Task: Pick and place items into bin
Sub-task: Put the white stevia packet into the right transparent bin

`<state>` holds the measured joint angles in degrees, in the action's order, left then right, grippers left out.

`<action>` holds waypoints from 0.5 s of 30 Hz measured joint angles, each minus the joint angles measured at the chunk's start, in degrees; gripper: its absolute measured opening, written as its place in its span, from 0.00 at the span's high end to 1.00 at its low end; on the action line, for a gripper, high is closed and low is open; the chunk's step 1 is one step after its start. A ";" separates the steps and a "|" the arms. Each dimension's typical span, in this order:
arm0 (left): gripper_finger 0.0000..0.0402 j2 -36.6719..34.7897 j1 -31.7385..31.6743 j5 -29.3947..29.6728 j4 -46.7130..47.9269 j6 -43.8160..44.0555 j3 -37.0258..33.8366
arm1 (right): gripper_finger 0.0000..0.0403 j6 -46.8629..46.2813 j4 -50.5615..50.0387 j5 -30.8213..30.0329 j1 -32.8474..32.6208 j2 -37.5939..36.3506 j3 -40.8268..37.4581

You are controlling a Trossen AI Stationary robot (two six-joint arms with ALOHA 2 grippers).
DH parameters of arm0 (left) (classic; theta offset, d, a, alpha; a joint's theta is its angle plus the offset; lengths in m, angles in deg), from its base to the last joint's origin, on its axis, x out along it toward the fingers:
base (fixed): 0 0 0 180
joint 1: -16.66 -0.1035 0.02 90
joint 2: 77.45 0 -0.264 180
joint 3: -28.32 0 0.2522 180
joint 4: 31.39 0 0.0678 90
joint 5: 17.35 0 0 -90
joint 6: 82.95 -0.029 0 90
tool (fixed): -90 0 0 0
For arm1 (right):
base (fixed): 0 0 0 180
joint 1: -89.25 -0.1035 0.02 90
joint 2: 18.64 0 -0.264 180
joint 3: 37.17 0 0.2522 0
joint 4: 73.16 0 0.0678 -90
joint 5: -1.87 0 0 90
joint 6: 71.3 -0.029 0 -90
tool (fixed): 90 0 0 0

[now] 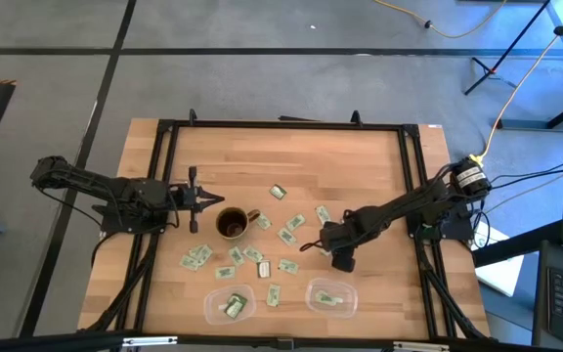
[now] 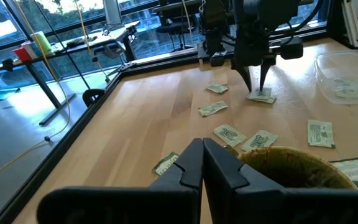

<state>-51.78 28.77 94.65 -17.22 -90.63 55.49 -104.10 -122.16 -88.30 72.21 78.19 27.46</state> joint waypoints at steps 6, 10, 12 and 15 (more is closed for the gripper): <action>0.99 0.00 -0.02 0.02 -0.01 0.00 0.00 | 0.72 -0.06 1.00 -0.15 0.00 -0.17 -1.61; 0.98 0.00 0.00 0.00 -0.01 0.00 0.00 | 0.77 -0.09 1.01 -0.26 0.00 -0.13 -2.06; 0.98 0.00 0.00 0.02 -0.01 0.02 0.00 | 0.81 -0.11 0.91 -0.29 0.00 -0.13 -2.08; 0.98 0.00 0.00 0.02 -0.01 0.01 0.00 | 0.88 -0.11 0.78 -0.48 0.00 -0.09 -2.08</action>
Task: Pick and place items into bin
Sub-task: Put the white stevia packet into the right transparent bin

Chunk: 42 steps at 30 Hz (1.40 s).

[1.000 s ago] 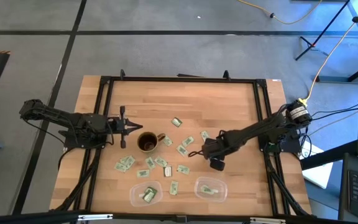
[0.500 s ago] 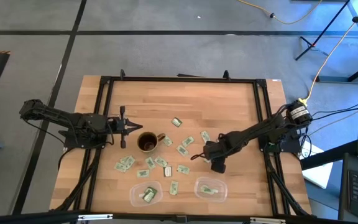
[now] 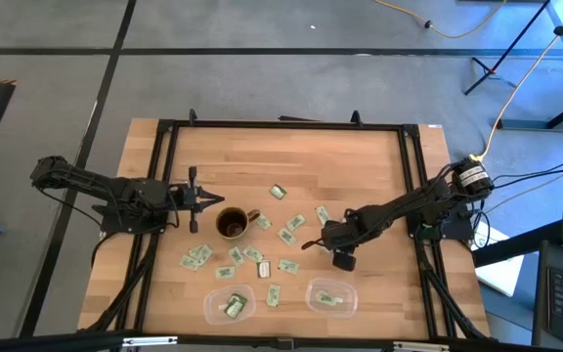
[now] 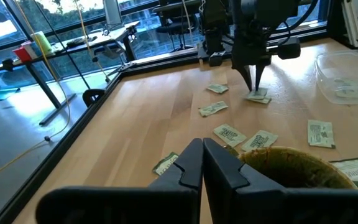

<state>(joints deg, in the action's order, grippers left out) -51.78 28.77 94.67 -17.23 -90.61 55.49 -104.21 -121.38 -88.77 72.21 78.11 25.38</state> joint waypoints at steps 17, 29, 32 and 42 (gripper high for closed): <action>0.99 0.00 0.01 0.00 -0.04 0.01 -0.02 | 1.00 -4.52 0.12 0.52 -2.84 -8.70 -0.37; 0.98 0.00 0.01 0.00 -0.13 0.90 -0.02 | 1.00 -14.01 12.10 0.44 -12.93 -16.06 0.59; 0.98 0.00 -0.01 0.00 -0.17 0.90 -0.02 | 1.00 -14.90 12.03 -0.54 -15.23 -15.03 2.92; 0.98 -0.02 0.01 0.54 -0.21 0.90 -0.02 | 1.00 -16.50 5.29 -2.69 -20.13 -5.80 10.96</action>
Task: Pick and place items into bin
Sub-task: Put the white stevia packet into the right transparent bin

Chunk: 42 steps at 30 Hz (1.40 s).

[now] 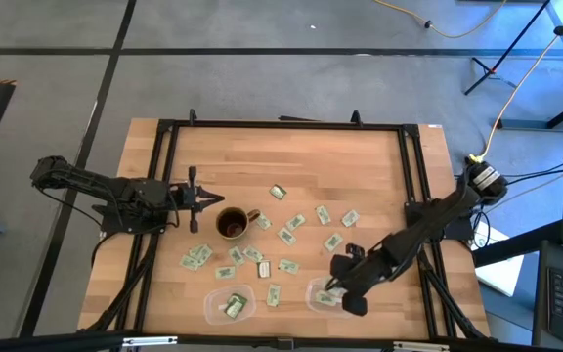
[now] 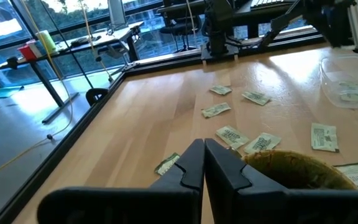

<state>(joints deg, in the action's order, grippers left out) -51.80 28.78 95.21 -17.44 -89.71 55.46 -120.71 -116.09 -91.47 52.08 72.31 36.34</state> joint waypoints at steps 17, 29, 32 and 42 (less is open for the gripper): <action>0.98 0.02 -0.02 0.35 0.04 0.00 0.00 | 0.97 -5.88 0.30 4.70 -1.36 7.31 1.74; 0.99 0.01 -0.02 0.33 0.04 0.00 0.00 | 0.86 -5.88 0.18 4.94 -1.20 7.13 1.74; 0.99 0.01 -0.01 0.33 0.05 0.00 0.00 | 0.82 -5.80 0.03 5.07 -0.35 5.64 1.74; 0.98 0.00 -0.02 0.31 0.08 0.00 0.00 | 0.81 1.93 -10.42 0.71 6.53 -0.51 1.76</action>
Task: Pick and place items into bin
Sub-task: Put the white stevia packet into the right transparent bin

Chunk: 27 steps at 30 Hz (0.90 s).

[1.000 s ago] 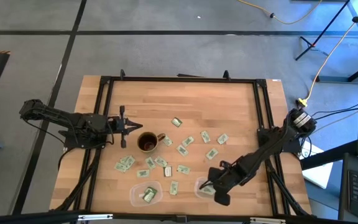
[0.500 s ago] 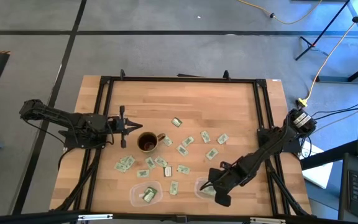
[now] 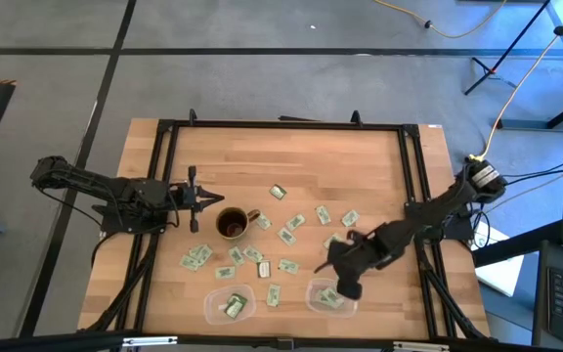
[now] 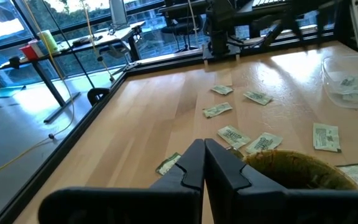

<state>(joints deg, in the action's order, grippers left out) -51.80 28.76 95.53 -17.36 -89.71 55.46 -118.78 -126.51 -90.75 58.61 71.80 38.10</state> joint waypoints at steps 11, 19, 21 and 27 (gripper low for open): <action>0.99 0.00 0.00 -0.01 0.07 0.00 0.00 | 0.81 15.33 -5.14 -1.26 11.10 2.55 0.00; 0.99 0.00 0.01 -0.01 0.07 -0.01 0.00 | 0.81 22.26 -6.02 1.22 15.03 6.67 0.00; 0.99 0.00 0.00 -0.01 0.16 0.00 0.00 | 0.81 22.48 -5.98 2.00 15.55 7.87 0.00; 0.98 0.00 0.01 -0.03 0.39 -0.01 0.00 | 0.81 23.03 -4.55 3.98 16.23 10.30 -0.01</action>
<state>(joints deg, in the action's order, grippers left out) -51.80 28.77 95.50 -16.98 -89.72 55.46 -95.75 -131.06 -86.77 74.84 82.10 38.09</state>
